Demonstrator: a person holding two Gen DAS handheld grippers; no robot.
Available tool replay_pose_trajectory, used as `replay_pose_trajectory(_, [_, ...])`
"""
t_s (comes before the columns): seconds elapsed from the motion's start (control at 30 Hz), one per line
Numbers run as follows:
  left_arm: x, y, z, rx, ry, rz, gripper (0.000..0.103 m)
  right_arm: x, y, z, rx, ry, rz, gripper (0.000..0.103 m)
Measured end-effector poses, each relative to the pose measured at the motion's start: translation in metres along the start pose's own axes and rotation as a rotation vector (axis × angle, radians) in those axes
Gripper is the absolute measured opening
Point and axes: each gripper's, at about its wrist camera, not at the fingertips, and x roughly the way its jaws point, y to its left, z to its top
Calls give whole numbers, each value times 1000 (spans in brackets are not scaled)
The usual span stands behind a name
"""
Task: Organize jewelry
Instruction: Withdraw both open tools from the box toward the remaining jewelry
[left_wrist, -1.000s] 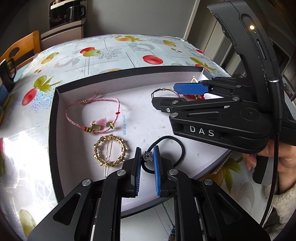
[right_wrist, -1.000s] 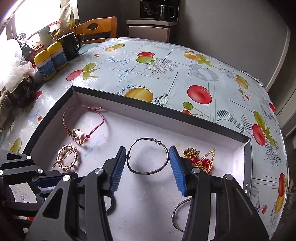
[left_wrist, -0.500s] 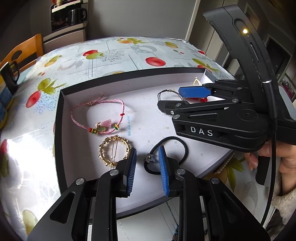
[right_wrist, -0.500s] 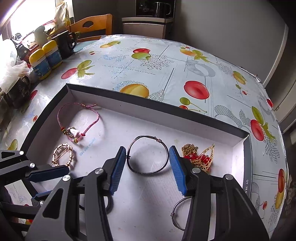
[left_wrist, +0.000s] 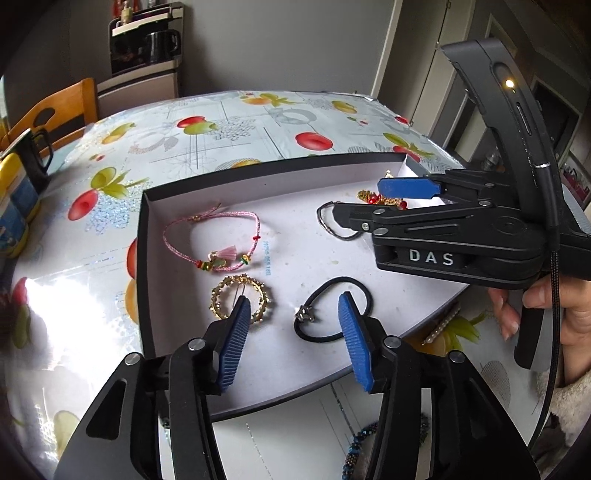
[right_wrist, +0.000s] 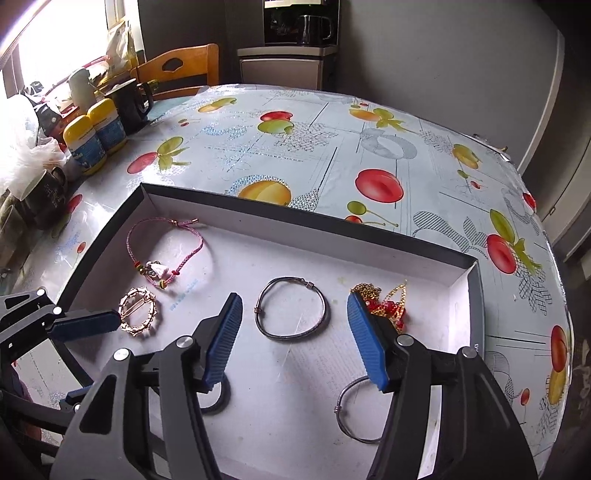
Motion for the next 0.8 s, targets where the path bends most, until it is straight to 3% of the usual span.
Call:
replay_pose_trajectory(0.17, [-23,1,1,-3,-68,24,71,-39,-13,-6,65,-111,-5,93])
replay_pose_trajectory(0.23, [-32,1,1,-8,-94,39,80,-51,-19,-10,91,-140,0,98])
replay_pose_trajectory(0.4, [-52,3,-3,-24,-151,78,92,-79,-27,-21,124,-190,1,98])
replay_pose_trajectory(0.8, [-94,2,-20,-37,-239,116,96,-127,-38,-74,126,-250,-43,98])
